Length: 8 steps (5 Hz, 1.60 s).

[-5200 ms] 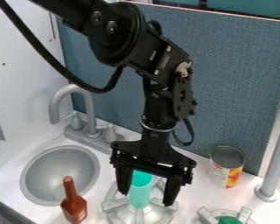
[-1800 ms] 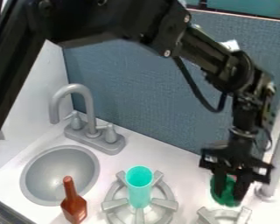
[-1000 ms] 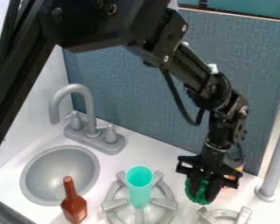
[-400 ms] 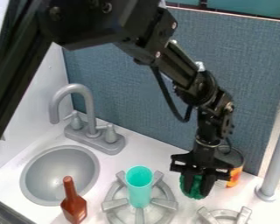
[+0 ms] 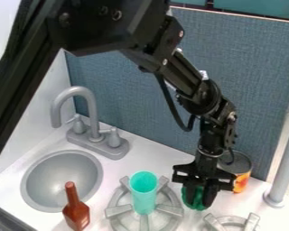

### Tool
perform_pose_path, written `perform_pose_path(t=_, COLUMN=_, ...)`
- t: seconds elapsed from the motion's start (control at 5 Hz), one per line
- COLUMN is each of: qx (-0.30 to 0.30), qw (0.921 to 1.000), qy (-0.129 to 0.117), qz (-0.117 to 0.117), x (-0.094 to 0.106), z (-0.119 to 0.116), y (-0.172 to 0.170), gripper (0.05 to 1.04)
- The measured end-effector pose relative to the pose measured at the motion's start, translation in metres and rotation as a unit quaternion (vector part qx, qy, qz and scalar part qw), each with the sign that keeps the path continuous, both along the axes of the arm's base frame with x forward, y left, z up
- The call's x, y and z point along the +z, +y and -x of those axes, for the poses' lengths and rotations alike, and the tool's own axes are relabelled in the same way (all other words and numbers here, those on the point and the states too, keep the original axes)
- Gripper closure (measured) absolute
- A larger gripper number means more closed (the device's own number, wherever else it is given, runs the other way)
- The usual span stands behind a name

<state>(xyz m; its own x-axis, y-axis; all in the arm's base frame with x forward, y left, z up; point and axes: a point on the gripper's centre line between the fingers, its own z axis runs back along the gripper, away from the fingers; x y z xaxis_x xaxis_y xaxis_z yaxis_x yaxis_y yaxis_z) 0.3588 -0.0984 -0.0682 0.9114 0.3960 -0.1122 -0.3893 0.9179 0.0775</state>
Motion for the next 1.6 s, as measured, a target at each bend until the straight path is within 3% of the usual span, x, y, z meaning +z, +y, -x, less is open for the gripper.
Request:
perform_pose_path(t=0.4, qx=-0.001, qw=0.9992, qy=0.027, qz=0.029, x=-0.009, z=0.002, y=-0.001, gripper=0.659)
perform_pose_path(t=0.6, qx=0.006, qw=0.9986, qy=0.046, qz=0.025, x=-0.012, z=0.003, y=0.000, gripper=0.525)
perform_pose_path(t=0.8, qx=0.018, qw=0.9980, qy=0.057, qz=0.021, x=-0.007, z=0.003, y=0.000, gripper=0.234)
perform_pose_path(t=1.0, qx=0.017, qw=0.9975, qy=0.067, qz=0.012, x=-0.003, z=0.004, y=0.002, gripper=0.065)
perform_pose_path(t=1.2, qx=0.023, qw=0.9988, qy=0.043, qz=0.000, x=0.018, z=0.007, y=0.006, gripper=0.072)
perform_pose_path(t=1.4, qx=-0.001, qw=0.9996, qy=-0.008, qz=-0.026, x=0.064, z=0.018, y=0.000, gripper=0.073)
perform_pose_path(t=1.6, qx=-0.052, qw=0.9970, qy=-0.055, qz=-0.016, x=0.102, z=0.039, y=-0.018, gripper=0.073)
